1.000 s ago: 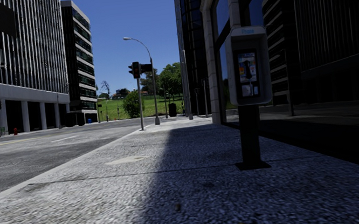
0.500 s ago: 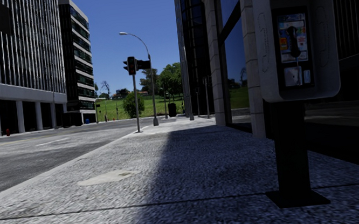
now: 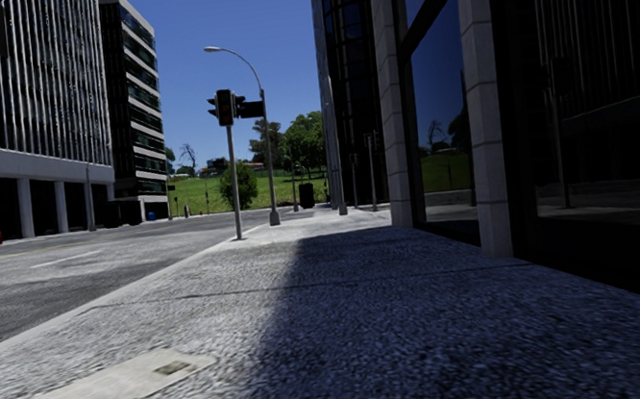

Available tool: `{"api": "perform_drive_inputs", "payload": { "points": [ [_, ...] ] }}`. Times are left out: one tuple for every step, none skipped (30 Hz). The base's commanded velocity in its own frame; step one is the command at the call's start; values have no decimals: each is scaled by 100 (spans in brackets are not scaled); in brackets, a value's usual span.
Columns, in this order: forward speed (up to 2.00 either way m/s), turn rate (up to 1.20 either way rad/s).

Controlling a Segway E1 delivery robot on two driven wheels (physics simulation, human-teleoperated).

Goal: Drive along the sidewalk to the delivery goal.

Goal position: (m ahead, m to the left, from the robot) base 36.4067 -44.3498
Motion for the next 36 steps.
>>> {"api": "perform_drive_inputs", "payload": {
  "points": [
    [200, 0],
    [200, 0],
    [200, 0],
    [200, 0],
    [200, 0],
    [200, 0],
    [200, 0],
    [200, 0],
    [200, 0],
    [200, 0],
    [200, 0],
    [200, 0],
    [200, 0],
    [200, 0],
    [200, 0],
    [200, 0],
    [200, 0],
    [200, 0],
    [200, 0],
    [200, 0],
    [200, 0],
    [200, 0],
    [200, 0],
    [200, 0],
    [200, 0],
    [200, 0],
    [200, 0],
    [200, 0],
    [200, 0],
    [200, 0],
    [200, 0],
    [200, 0],
    [200, 0],
    [200, 0],
    [200, 0],
    [200, 0]
  ]
}}
